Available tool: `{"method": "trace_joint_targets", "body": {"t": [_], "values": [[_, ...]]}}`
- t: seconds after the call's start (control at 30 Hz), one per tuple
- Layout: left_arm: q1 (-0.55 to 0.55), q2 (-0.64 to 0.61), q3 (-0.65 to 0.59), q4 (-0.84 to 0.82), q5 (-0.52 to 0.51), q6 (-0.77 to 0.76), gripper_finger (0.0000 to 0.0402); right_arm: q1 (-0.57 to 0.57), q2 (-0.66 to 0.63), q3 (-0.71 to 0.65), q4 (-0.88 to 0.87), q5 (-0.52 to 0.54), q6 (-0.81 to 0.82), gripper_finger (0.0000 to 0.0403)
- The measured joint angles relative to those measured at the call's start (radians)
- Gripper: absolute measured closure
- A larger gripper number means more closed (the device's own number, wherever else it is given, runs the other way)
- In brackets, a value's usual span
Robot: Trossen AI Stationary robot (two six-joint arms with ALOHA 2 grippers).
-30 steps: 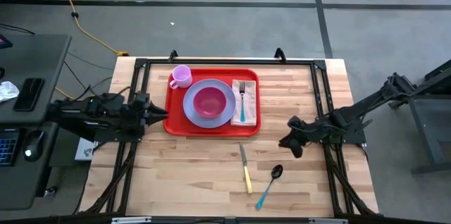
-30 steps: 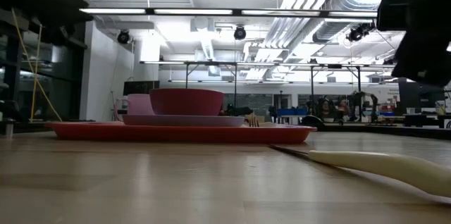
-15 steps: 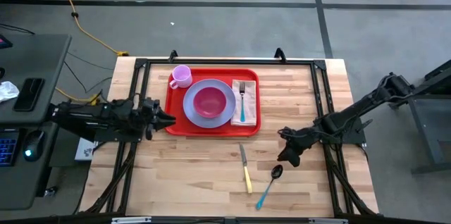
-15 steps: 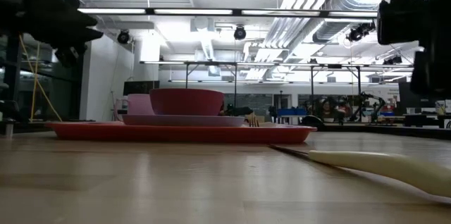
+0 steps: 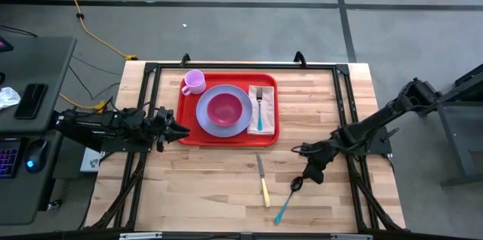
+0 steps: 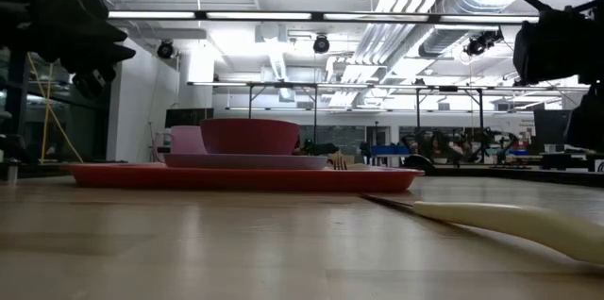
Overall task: Set up tray
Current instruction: Put the blue spoon on the white table napkin to the left of the blue fork
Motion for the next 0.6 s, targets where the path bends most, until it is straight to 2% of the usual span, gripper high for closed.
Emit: {"method": "trace_joint_targets", "body": {"t": [0.37,0.6], "values": [[0.000,0.000,0.000,0.000,-0.024,-0.031,0.0261,0.000,0.061,0.000,0.007,-0.052,-0.067,0.0304],[0.000,0.000,0.000,0.000,-0.034,-0.032,0.0261,0.000,0.061,0.000,0.008,-0.046,-0.092,0.0304]]}}
